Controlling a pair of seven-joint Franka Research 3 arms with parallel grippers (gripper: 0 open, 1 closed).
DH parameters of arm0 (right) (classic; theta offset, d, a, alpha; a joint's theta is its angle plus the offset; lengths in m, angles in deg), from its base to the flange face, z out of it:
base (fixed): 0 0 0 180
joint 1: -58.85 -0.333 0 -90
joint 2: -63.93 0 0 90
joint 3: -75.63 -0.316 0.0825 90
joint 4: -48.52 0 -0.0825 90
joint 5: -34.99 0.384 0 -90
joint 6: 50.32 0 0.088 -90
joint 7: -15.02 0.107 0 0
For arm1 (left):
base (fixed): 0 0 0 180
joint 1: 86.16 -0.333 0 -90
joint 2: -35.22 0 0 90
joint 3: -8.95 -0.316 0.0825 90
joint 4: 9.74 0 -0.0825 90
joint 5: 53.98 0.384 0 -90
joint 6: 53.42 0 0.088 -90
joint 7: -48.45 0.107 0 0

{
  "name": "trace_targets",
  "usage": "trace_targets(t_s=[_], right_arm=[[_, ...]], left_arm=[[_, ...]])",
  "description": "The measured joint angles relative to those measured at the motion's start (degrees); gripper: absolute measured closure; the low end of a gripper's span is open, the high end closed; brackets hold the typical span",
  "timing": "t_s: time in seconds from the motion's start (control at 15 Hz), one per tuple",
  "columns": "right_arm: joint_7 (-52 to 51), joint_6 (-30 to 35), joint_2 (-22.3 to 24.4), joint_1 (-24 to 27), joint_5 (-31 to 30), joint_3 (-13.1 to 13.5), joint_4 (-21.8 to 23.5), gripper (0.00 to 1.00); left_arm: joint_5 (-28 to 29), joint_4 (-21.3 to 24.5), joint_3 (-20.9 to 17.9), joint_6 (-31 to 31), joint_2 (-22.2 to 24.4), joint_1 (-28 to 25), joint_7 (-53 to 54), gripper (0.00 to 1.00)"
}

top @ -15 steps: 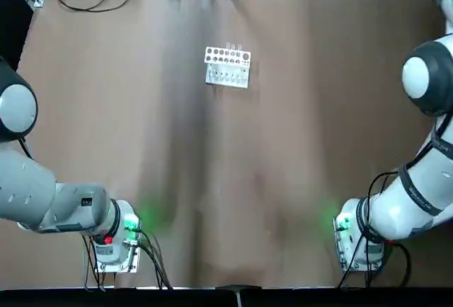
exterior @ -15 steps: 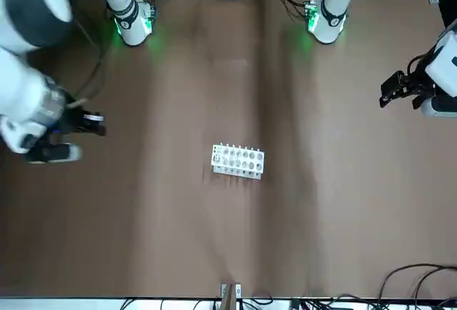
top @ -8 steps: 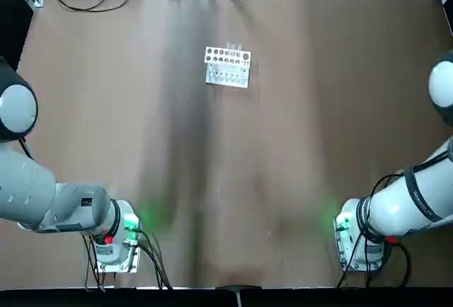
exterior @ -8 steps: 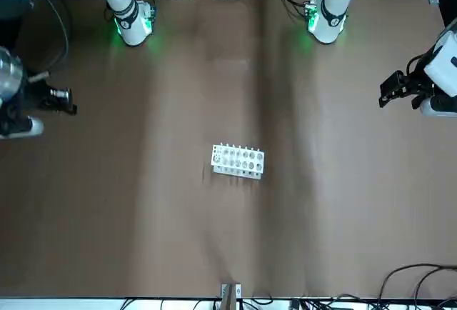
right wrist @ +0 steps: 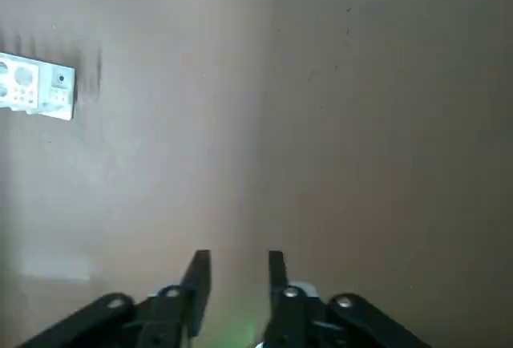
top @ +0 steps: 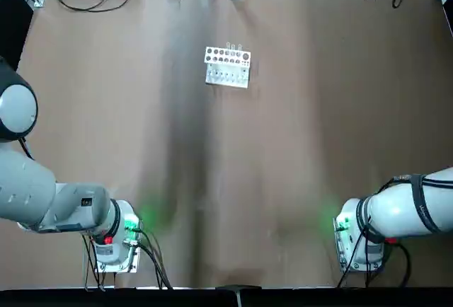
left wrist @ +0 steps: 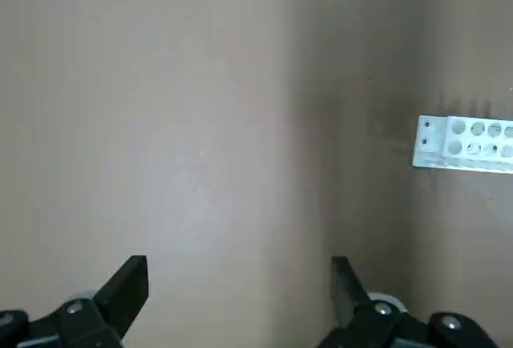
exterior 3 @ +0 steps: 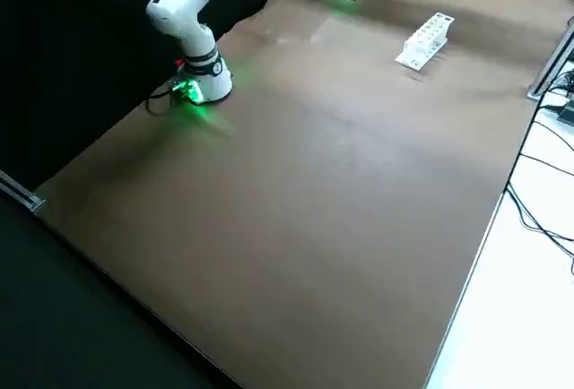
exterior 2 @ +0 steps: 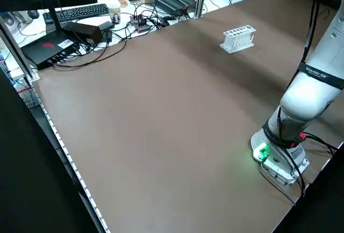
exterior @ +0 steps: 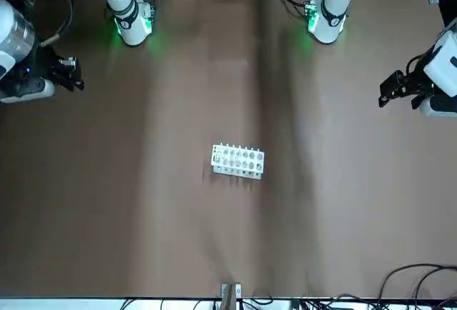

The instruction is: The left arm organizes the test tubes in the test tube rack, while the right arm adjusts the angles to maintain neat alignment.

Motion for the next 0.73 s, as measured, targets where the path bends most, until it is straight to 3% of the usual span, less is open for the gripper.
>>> trace_targets(t_s=[0.07, 0.4, 0.47, 0.73], right_arm=[[0.0, -0.5, 1.5, 0.0, -0.1, 0.1, 1.5, 0.48], [0.0, -0.8, 1.8, 1.3, -0.3, 0.6, 1.7, 0.04], [-0.1, -0.9, 1.8, 1.7, -0.3, 0.8, 1.7, 0.00], [-0.1, -0.9, 1.8, 2.1, -0.3, 0.9, 1.7, 0.00]], left_arm=[[0.0, 0.0, 0.0, 0.0, 0.0, 0.0, 0.0, 0.00], [0.0, 0.0, 0.0, 0.0, 0.0, 0.1, 0.0, 0.00], [0.0, 0.0, 0.0, 0.0, 0.0, 0.1, 0.0, 0.00], [0.0, 0.0, 0.0, 0.0, 0.0, 0.1, 0.0, 0.00]])
